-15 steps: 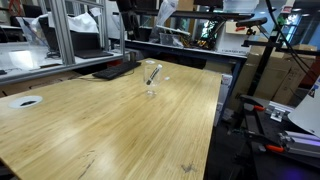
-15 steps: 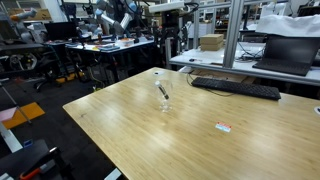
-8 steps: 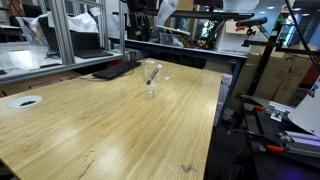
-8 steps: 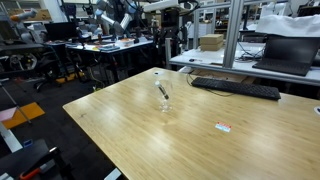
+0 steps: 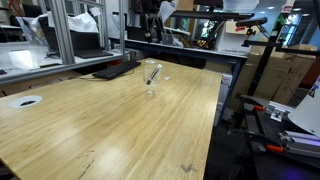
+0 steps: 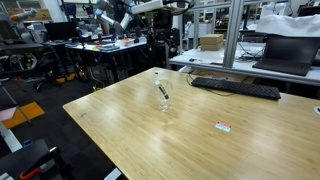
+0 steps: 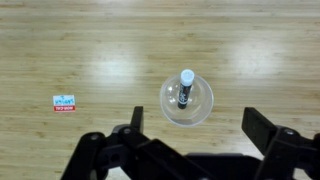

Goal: Put the marker in the glass

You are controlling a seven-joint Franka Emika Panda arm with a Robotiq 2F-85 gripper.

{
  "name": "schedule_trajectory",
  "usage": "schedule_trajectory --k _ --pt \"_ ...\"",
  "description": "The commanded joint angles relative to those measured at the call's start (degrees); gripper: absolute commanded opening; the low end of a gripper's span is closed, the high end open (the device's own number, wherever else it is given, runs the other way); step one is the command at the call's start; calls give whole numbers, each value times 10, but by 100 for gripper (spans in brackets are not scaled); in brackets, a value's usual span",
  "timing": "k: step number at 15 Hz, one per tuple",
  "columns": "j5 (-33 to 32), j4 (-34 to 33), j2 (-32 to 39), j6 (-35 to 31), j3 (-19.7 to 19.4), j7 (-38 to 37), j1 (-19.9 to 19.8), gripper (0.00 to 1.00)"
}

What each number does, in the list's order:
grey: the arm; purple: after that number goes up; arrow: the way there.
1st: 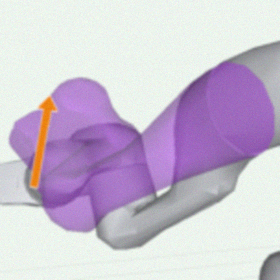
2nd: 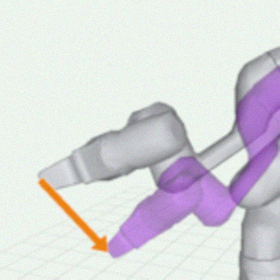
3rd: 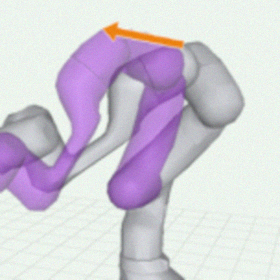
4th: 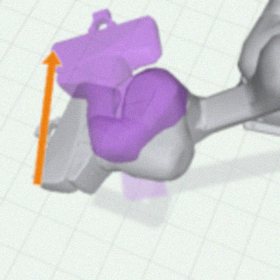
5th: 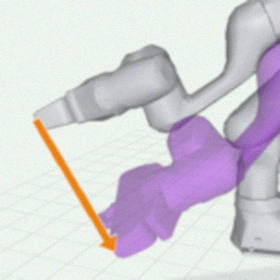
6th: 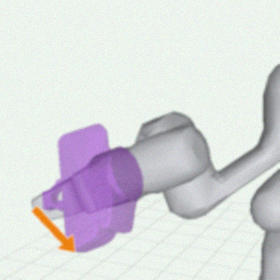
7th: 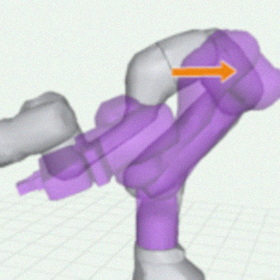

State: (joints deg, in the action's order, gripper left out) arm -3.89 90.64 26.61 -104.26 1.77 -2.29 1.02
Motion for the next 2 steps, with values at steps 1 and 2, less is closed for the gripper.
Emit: schedule_trajectory --k 1,2 --pt "13 146 -94 -75 -7 -22 1 100" --pt "13 181 -114 -90 -8 -25 0 100"
